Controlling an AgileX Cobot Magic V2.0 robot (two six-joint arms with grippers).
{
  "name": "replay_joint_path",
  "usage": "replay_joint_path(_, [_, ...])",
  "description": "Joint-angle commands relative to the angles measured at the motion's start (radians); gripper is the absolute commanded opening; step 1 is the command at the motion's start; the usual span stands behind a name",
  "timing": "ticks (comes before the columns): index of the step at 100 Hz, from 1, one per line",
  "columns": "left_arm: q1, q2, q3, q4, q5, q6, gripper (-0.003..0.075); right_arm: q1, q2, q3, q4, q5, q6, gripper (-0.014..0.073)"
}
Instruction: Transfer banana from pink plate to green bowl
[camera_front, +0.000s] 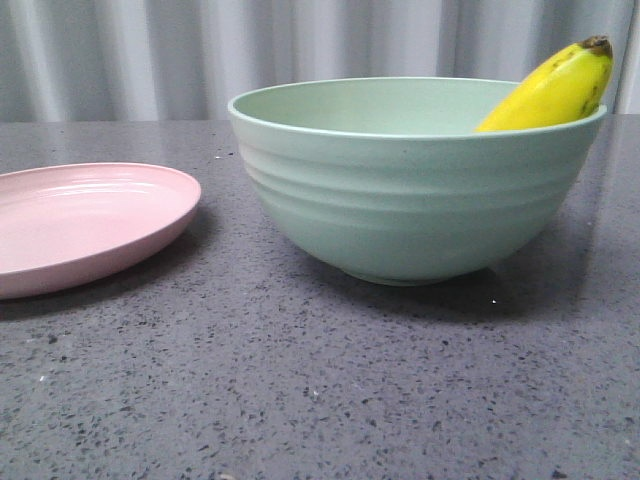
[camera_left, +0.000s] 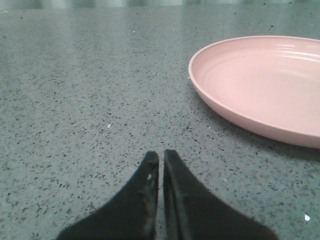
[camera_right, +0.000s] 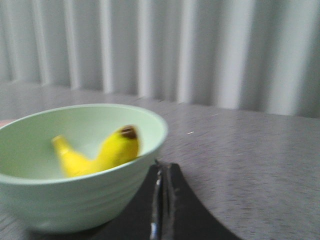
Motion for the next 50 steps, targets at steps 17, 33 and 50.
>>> replay_joint_path(17, [0.006,-0.028,0.010,0.003,-0.059,-0.012,-0.0020,-0.210,0.007,0.110,-0.229,-0.295,0.285,-0.0071])
replay_joint_path(33, [0.006,-0.028,0.010,0.003,-0.059,-0.012,-0.0020,-0.294,-0.021,0.118,-0.266,-0.227,0.304,-0.0071])
replay_joint_path(50, [0.006,-0.028,0.010,0.003,-0.059,-0.012,-0.0020,-0.378,-0.114,0.118,-0.268,-0.080,0.304,-0.0071])
